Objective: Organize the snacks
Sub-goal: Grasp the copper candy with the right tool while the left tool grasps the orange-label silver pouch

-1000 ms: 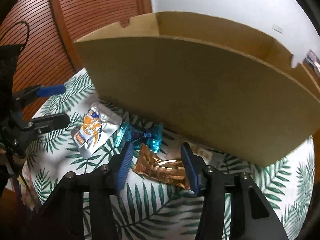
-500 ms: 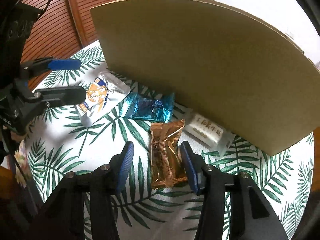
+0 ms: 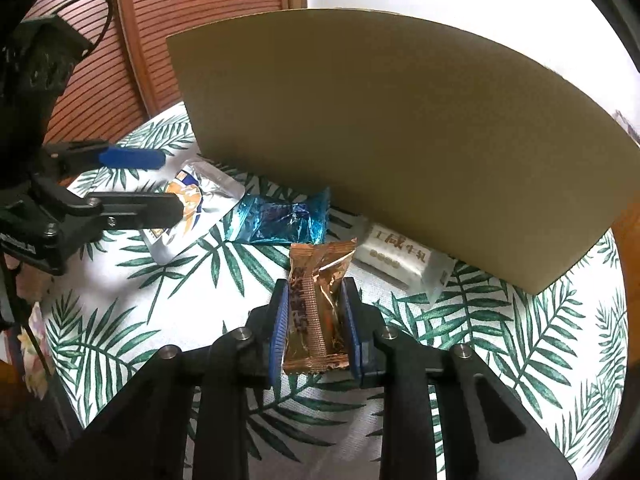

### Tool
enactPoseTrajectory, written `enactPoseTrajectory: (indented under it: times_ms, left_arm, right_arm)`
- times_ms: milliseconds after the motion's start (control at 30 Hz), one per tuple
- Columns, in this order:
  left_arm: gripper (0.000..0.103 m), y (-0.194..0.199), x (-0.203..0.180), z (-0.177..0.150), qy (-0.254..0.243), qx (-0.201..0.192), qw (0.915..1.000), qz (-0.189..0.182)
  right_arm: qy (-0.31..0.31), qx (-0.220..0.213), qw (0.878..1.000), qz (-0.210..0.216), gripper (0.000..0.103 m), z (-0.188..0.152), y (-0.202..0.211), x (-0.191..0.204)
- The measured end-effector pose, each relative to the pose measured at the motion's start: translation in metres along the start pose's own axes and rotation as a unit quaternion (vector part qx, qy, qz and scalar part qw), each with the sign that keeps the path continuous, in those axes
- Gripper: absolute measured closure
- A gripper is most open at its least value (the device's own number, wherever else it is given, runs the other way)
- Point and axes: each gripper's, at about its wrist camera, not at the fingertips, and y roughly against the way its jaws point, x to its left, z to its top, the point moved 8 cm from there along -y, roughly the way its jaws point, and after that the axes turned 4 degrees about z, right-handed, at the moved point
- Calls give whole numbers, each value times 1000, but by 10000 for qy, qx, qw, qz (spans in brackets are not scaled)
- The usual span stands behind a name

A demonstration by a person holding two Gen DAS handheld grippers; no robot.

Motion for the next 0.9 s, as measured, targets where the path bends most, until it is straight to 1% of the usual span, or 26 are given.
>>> enactPoseTrajectory:
  times_ms: [33,100,167,233,333,567,667,733,800,867,900]
  left_arm:
    - [22,-1,0,0,-1,18,10000,0]
    - [28,-2,-2,-1,-4,70,10000,59]
    - [41,-4,-1,-2,9,142,9998,104]
    - [46,-8,0,-6,-8,256,9994,217]
    - [46,-12,0,-13,-53,361,9989,300]
    - [46,-16,-4,-15,-201,395,9977,513]
    - [46,-19,-8,-16,-353,417,9962,671]
    - [47,-19,-10,-17,-448,412,9956,710]
    - [52,-18,-11,-17,-471,382,9957,696]
    - [66,-12,-9,-16,-516,197,9951,815]
    - [66,-9,-9,-16,-509,180,9957,747]
  right_arm:
    - [-15,-9,10000,2,79,-1,2,-1]
    - [-47,-30,10000,3,79,-1,2,-1]
    - [-43,-38,10000,-9,79,-3,4,-3]
    - [-40,-42,10000,-18,79,-3,5,-3]
    - [-38,-43,10000,-21,79,-3,5,-1]
    - [-26,-48,10000,-46,80,-2,4,1]
    - [-76,-61,10000,-2,79,-2,3,1]
    - [-116,-72,9999,37,79,-2,4,0]
    - [-110,-72,9999,27,79,-2,4,0]
    - [-85,-71,9999,-6,79,-2,4,0]
    - [-90,-73,9999,-5,79,-2,4,0]
